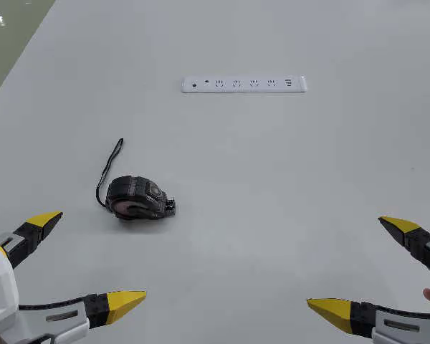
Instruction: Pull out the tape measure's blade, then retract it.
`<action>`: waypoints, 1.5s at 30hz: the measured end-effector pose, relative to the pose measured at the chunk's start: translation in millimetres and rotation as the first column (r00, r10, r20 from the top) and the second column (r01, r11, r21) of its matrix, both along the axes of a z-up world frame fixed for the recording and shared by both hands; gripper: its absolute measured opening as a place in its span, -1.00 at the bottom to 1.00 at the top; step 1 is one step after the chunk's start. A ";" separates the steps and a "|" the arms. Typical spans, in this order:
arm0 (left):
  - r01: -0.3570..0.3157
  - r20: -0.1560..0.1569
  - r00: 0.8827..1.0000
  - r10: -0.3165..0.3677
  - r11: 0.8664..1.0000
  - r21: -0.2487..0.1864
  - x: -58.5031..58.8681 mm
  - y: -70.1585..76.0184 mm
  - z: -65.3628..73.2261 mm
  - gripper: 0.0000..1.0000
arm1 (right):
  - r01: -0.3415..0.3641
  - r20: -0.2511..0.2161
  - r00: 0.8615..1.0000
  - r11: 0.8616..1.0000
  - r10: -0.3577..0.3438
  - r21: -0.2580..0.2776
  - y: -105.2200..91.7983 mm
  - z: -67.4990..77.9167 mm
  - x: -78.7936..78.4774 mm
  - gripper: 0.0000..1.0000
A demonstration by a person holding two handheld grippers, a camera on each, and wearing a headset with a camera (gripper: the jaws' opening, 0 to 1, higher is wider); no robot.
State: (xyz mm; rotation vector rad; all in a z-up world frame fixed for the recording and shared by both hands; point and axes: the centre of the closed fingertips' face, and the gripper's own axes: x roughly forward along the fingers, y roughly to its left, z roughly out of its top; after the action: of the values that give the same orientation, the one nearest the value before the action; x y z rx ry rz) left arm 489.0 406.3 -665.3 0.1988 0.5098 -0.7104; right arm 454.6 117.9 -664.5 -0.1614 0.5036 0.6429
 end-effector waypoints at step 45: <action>0.191 -0.014 0.982 -0.191 0.972 0.139 36.1 -2.1 0.9 0.79 | -0.209 -0.015 0.978 0.977 0.209 -0.042 16.1 0.4 24.4 0.77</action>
State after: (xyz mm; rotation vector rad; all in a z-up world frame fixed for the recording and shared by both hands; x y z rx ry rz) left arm 525.2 404.2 -664.4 0.3831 0.5459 -0.8628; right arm 479.0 134.0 -664.1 -0.2544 0.5146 0.8392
